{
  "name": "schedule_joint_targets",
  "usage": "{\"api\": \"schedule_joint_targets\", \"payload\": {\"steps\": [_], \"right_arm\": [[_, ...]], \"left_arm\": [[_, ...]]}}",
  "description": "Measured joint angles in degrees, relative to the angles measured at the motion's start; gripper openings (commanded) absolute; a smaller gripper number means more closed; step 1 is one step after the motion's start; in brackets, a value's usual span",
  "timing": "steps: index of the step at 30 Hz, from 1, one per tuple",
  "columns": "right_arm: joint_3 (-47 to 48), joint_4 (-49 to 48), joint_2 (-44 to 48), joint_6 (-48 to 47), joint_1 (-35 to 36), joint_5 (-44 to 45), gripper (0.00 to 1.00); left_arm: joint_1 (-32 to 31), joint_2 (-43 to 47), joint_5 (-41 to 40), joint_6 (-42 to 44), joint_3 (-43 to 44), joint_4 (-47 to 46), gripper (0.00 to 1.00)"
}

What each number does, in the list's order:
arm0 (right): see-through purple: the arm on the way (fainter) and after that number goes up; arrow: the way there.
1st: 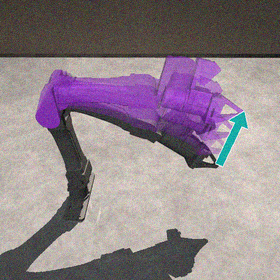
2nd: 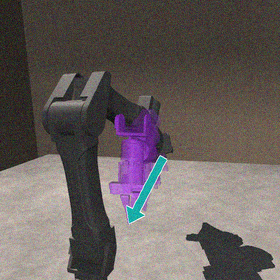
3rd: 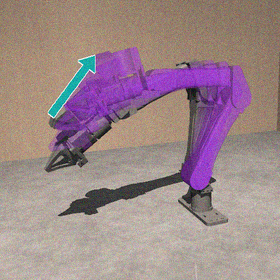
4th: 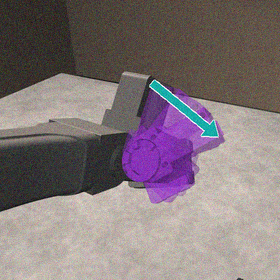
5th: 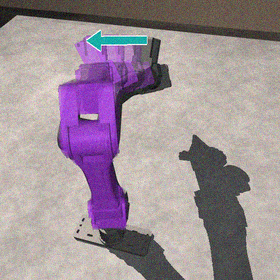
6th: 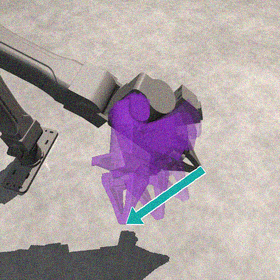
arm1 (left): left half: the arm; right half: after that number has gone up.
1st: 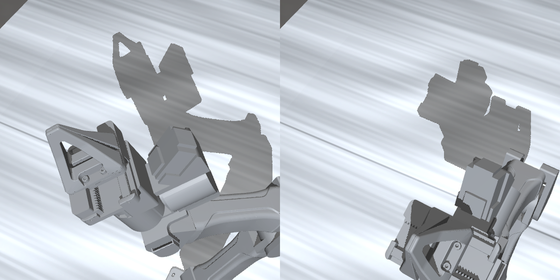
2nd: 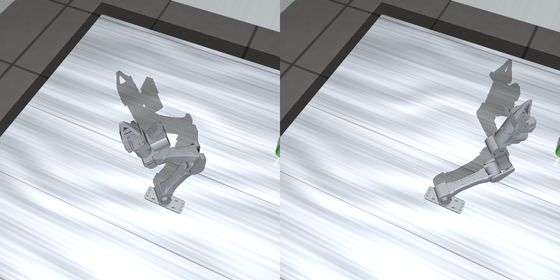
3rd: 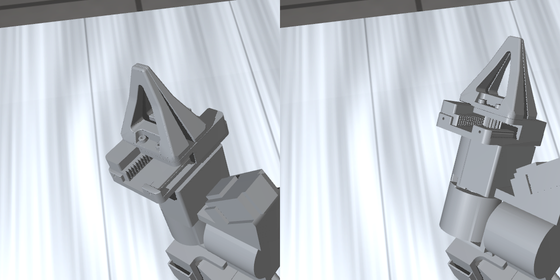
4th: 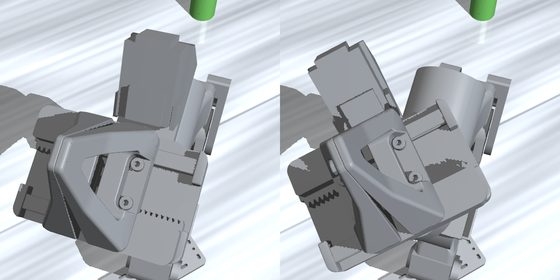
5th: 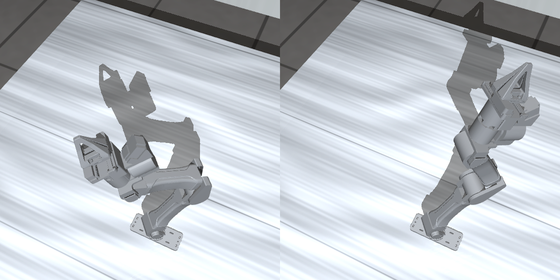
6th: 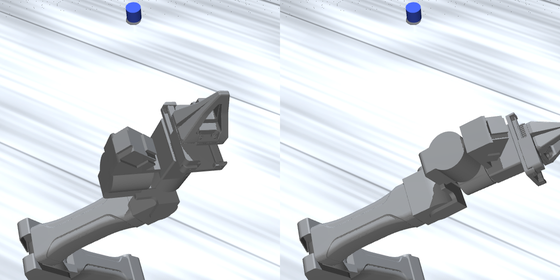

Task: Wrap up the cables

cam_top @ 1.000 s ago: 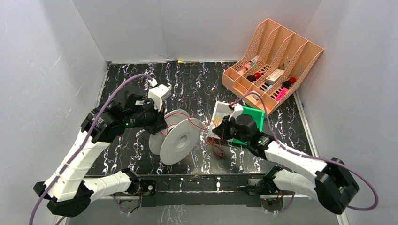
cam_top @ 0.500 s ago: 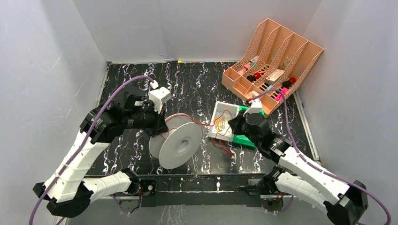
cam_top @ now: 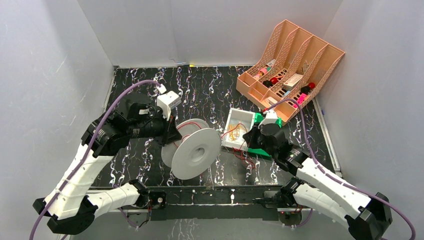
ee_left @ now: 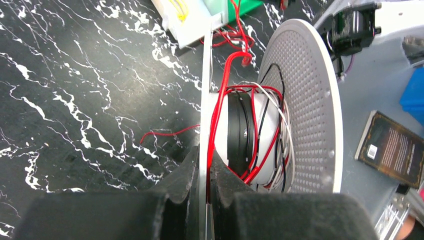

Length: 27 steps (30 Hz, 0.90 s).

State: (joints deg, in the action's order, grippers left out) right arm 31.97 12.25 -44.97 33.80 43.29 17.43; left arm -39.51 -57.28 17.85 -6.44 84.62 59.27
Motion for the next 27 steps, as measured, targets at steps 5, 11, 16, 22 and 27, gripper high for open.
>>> {"api": "schedule_joint_targets", "payload": {"steps": [5,11,16,22,27], "right_arm": [[-4.0,-4.9,-2.2,0.9,0.0,-7.5,0.00],[-8.2,-10.4,-3.3,2.7,0.4,-14.9,0.00],[-8.5,-16.2,-6.7,4.9,2.2,-19.9,0.00],[-8.5,-20.5,-10.8,6.1,9.6,-20.8,0.00],[-8.3,-22.6,-13.9,6.6,15.5,-20.4,0.00]], "left_arm": [[0.0,0.5,-3.7,-3.3,-2.2,-4.5,0.00],[0.0,-0.3,-9.5,-6.7,-2.7,-8.3,0.00],[0.0,-1.4,-13.8,-9.1,-2.8,-11.2,0.00],[0.0,-2.2,-18.0,-11.9,-4.0,-15.1,0.00],[0.0,-2.5,-21.0,-13.0,-5.7,-17.9,0.00]]}}
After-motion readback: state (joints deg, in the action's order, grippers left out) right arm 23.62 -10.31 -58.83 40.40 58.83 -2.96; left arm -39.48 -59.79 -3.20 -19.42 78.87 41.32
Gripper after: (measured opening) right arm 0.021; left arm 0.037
